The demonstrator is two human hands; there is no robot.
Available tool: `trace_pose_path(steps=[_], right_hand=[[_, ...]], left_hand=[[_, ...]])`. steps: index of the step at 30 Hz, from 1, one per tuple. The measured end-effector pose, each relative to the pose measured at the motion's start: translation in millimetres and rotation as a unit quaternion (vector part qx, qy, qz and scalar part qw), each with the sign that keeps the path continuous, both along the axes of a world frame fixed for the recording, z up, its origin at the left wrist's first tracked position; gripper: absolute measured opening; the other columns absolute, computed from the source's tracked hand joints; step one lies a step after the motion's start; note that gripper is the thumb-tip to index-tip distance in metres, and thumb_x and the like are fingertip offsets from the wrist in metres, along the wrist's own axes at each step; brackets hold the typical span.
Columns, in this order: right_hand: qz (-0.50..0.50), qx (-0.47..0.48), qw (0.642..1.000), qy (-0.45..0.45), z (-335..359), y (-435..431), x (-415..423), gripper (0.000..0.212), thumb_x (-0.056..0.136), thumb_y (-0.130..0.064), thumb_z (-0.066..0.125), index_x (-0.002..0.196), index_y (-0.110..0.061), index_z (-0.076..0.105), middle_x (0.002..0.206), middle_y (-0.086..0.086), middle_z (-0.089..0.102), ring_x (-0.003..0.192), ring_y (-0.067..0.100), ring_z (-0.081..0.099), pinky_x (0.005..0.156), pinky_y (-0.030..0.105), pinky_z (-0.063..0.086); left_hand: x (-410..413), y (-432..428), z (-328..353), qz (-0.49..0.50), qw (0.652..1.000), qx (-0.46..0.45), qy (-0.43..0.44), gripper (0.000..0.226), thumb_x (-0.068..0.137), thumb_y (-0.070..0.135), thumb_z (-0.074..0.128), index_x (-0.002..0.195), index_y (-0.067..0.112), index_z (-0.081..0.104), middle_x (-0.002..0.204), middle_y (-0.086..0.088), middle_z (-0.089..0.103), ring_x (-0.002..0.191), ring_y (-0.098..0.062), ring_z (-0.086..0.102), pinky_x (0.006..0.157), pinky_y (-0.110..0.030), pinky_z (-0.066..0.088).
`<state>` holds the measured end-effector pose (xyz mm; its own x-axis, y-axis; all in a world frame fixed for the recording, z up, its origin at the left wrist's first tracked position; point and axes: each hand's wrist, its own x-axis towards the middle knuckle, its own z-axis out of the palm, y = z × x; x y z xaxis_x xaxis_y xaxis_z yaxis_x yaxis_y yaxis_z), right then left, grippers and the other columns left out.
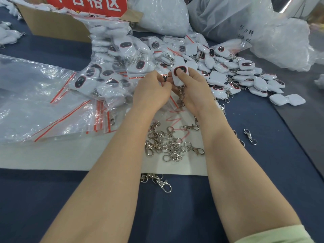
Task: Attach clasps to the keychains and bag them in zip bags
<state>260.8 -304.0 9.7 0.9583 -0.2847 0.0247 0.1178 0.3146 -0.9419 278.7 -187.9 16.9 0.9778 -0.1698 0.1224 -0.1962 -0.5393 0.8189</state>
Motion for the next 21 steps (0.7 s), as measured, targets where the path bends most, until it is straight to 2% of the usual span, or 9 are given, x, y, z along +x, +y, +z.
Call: trace_pose_path(steps=[3, 8, 12, 17, 21], right_hand=[[-0.007, 0.020, 1.000, 0.007, 0.3, -0.4, 0.9, 0.016, 0.100, -0.009, 0.047, 0.092, -0.002, 0.060, 0.083, 0.011, 0.065, 0.071, 0.014, 0.067, 0.069, 0.024, 0.056], [0.002, -0.022, 1.000, -0.005, -1.1, -3.2, -0.7, 0.016, 0.101, -0.009, 0.046, 0.091, -0.006, 0.058, 0.088, 0.010, 0.065, 0.077, 0.013, 0.067, 0.073, 0.023, 0.056], [0.004, -0.021, 1.000, -0.008, -0.9, -2.5, -0.1, 0.016, 0.101, -0.011, 0.047, 0.092, -0.008, 0.059, 0.086, 0.006, 0.067, 0.077, 0.013, 0.068, 0.074, 0.023, 0.055], [0.028, -0.028, 0.999, 0.001, -2.2, 0.2, 0.0, 0.006, 0.097, -0.010, 0.055, 0.097, -0.005, 0.059, 0.094, 0.014, 0.066, 0.081, 0.017, 0.068, 0.076, 0.026, 0.054], [0.010, -0.053, 0.998, -0.012, -1.5, -1.6, -1.9, 0.004, 0.095, -0.006, 0.058, 0.091, -0.008, 0.059, 0.093, 0.012, 0.064, 0.082, 0.018, 0.067, 0.070, 0.021, 0.053]], left_hand=[[0.2, -0.5, -0.2, -0.001, 1.000, 0.000, 0.000, 0.021, 0.089, 0.028, 0.051, 0.106, 0.019, 0.056, 0.095, -0.001, 0.062, 0.085, -0.024, 0.064, 0.071, -0.030, 0.044], [0.0, -0.8, -0.1, 0.000, 1.000, 0.000, 0.003, 0.023, 0.089, 0.030, 0.052, 0.109, 0.018, 0.057, 0.095, 0.000, 0.061, 0.088, -0.024, 0.064, 0.072, -0.031, 0.044], [-0.3, -1.1, 1.0, 0.001, 1.000, 0.001, 0.006, 0.021, 0.089, 0.029, 0.051, 0.106, 0.020, 0.056, 0.097, -0.001, 0.065, 0.089, -0.023, 0.065, 0.074, -0.029, 0.044], [-1.0, -0.9, 2.7, 0.002, 1.000, 0.002, 0.007, 0.015, 0.088, 0.030, 0.052, 0.099, 0.021, 0.055, 0.093, -0.001, 0.066, 0.088, -0.024, 0.064, 0.079, -0.033, 0.049], [-2.5, -1.2, 3.1, 0.002, 1.000, 0.003, 0.007, 0.017, 0.089, 0.030, 0.051, 0.102, 0.021, 0.056, 0.093, 0.000, 0.064, 0.089, -0.023, 0.064, 0.079, -0.032, 0.049]])
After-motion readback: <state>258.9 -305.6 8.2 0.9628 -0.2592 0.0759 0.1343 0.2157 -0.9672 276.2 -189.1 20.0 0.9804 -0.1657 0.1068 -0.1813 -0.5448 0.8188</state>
